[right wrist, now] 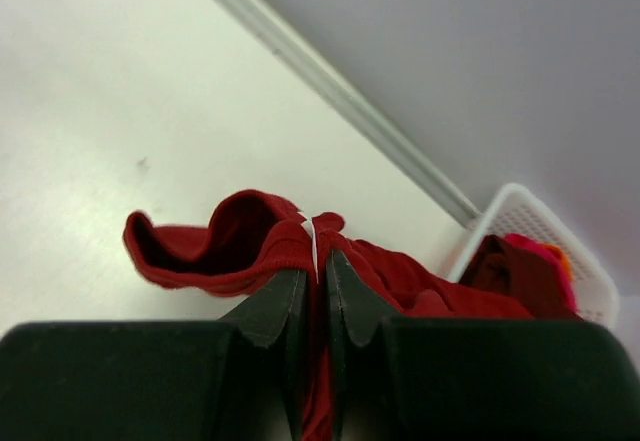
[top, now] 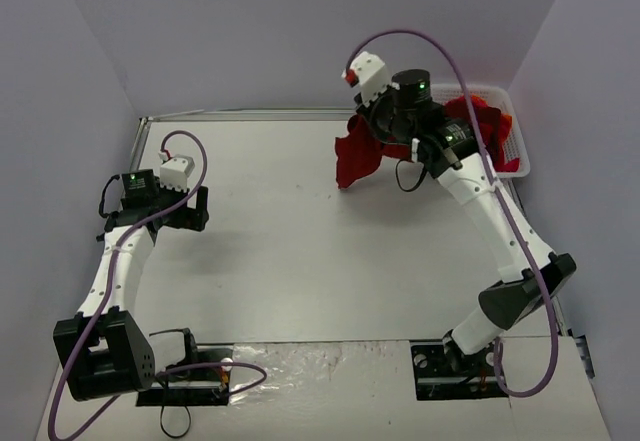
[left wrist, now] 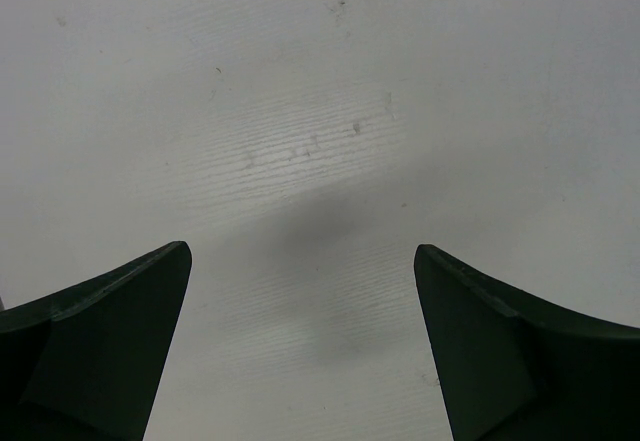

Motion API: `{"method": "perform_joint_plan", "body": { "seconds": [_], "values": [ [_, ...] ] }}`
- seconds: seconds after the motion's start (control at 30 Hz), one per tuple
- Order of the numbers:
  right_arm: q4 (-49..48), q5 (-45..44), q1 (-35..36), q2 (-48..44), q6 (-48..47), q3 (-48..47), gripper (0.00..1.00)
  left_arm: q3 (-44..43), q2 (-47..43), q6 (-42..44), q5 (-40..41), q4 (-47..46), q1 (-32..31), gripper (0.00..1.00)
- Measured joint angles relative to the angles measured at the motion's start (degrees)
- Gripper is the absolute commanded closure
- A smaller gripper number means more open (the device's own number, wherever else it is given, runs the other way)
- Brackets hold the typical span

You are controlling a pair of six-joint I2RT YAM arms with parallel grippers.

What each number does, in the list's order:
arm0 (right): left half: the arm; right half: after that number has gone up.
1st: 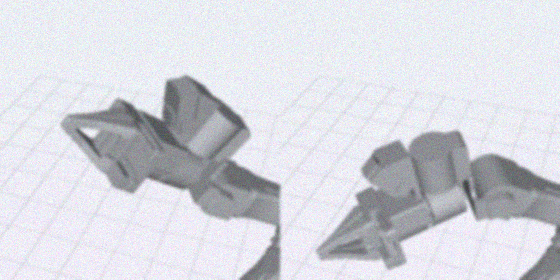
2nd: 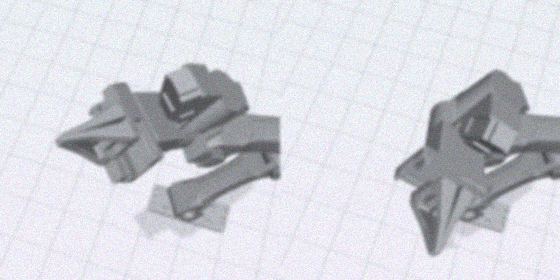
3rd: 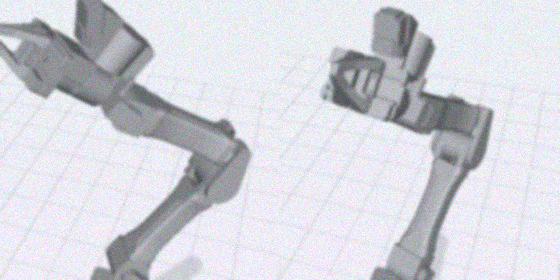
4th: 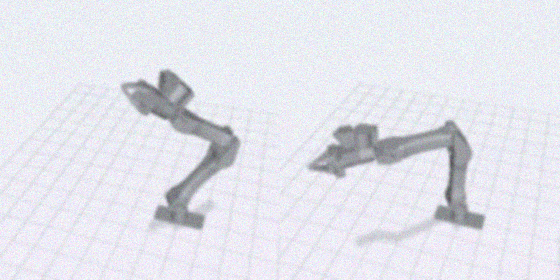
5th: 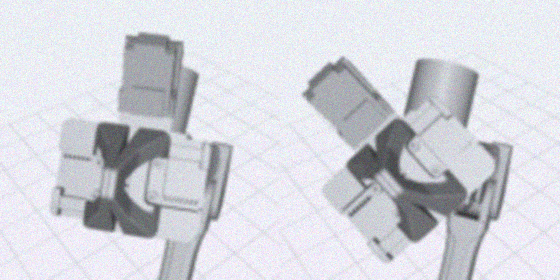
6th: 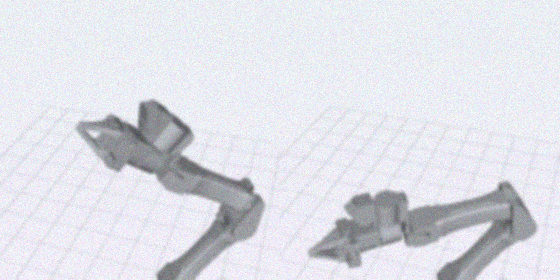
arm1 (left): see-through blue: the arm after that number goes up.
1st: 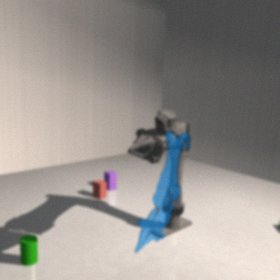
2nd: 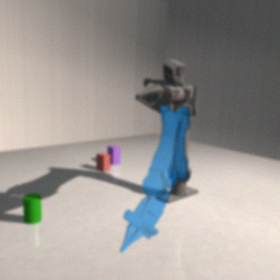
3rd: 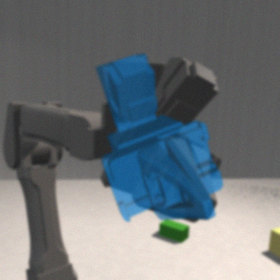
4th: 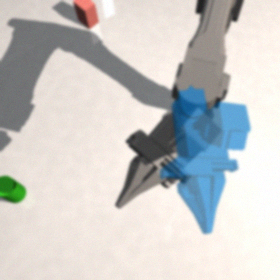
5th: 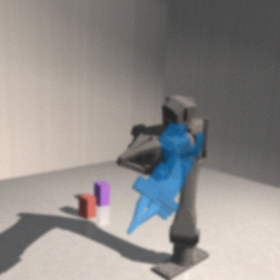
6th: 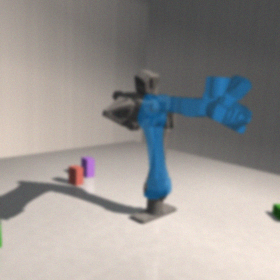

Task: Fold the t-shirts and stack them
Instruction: Move the tshirt to the center of the board

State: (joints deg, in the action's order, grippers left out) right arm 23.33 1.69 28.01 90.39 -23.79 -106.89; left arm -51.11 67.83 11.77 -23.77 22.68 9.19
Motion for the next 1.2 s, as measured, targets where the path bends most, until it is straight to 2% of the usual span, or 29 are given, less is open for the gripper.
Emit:
{"method": "perform_joint_plan", "body": {
  "seconds": [0.03, 0.07, 0.1, 0.13, 0.2, 0.23, 0.4, 0.5, 0.77, 1.2],
  "values": [
    [0.22, 0.44, 1.38, 0.11, -0.72, 1.29, 0.86, 0.0, 0.0, 0.02, 0.0, 0.02, 0.0, 0.06],
    [0.7, 0.96, 2.51, 0.42, -1.2, 2.58, 0.57, 0.0, 0.0, 0.02, 0.0, 0.02, 0.0, 0.06],
    [1.29, 1.49, 3.76, 0.9, -1.88, 4.02, 0.36, 0.0, 0.0, 0.02, 0.02, 0.04, 0.0, 0.06],
    [2.16, 1.95, 4.83, 1.81, -2.58, 5.29, 0.3, 0.0, 0.0, 0.02, 0.02, 0.07, 0.0, 0.06],
    [3.04, 2.38, 6.38, 3.87, -3.82, 7.17, 0.23, 0.0, 0.02, 0.02, 0.02, 0.07, 0.0, 0.06],
    [3.52, 2.38, 6.88, 4.83, -4.0, 8.02, 0.14, 0.0, 0.04, 0.02, 0.0, 0.07, 0.0, 0.06],
    [5.05, 1.51, 4.85, 7.58, -4.52, 10.86, 0.15, 0.0, 0.55, 0.04, 0.0, 0.13, 0.0, 0.06],
    [4.17, 0.42, 0.83, 7.43, -4.07, 10.91, 0.2, 0.0, 0.68, 0.04, 0.0, 0.31, 0.0, 0.06],
    [-0.15, -8.85, -11.23, 7.45, -0.5, 12.22, 0.24, 0.0, 0.68, 0.07, -0.22, 0.31, 0.0, 0.06],
    [-5.29, -12.98, -22.34, 14.51, 2.34, 13.9, 0.25, 0.0, 0.7, 0.13, -0.39, 0.33, 0.0, 0.06]
  ]
}}
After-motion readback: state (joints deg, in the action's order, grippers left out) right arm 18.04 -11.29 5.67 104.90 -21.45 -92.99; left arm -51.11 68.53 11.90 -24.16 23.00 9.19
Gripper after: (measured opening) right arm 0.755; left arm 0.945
